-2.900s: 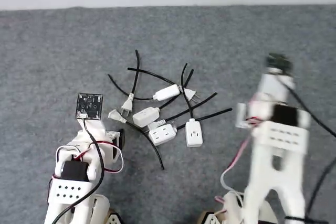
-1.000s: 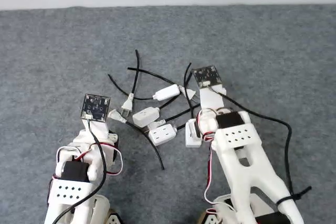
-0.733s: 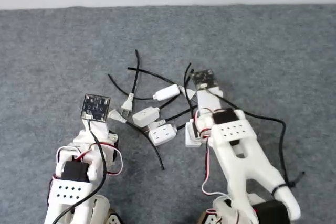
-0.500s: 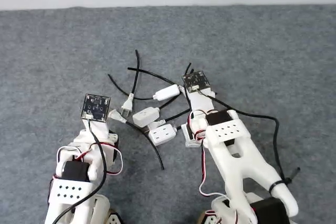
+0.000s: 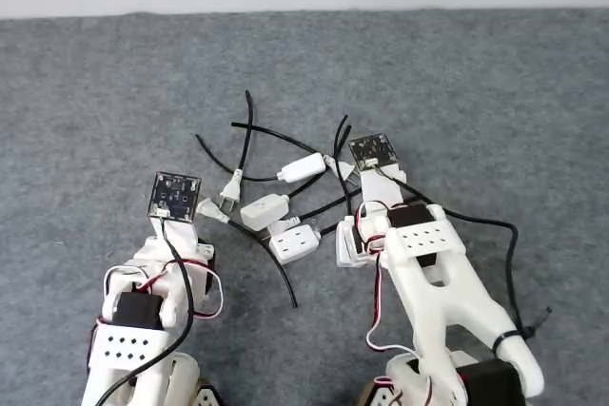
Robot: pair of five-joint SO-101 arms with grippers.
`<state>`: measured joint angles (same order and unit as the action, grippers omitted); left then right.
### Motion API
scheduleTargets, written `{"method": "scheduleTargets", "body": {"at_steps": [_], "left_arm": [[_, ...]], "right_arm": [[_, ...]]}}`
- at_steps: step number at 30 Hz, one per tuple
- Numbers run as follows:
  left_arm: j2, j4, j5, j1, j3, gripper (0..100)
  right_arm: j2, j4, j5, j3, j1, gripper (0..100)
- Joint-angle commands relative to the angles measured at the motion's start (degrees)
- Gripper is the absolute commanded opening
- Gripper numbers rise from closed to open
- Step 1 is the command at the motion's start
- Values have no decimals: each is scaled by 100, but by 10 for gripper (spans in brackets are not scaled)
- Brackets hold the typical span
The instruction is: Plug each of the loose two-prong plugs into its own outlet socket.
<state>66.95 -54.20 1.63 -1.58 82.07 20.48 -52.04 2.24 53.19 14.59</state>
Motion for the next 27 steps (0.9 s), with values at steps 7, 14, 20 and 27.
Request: {"method": "scheduleTargets", "body": {"at_steps": [7,14,20,27], "left_arm": [[35,88,-44,-44,-75,15],[35,79,-44,-44,-75,15],[35,70,-44,-44,-75,15],[35,79,-44,-44,-75,15]], "right_arm": [[-101,84,105,-35,-84,9],[-927,-101,105,-536,-198,9],[-1218,-233,70,-774,-233,9],[-690,-286,-62,-730,-462,9]]}}
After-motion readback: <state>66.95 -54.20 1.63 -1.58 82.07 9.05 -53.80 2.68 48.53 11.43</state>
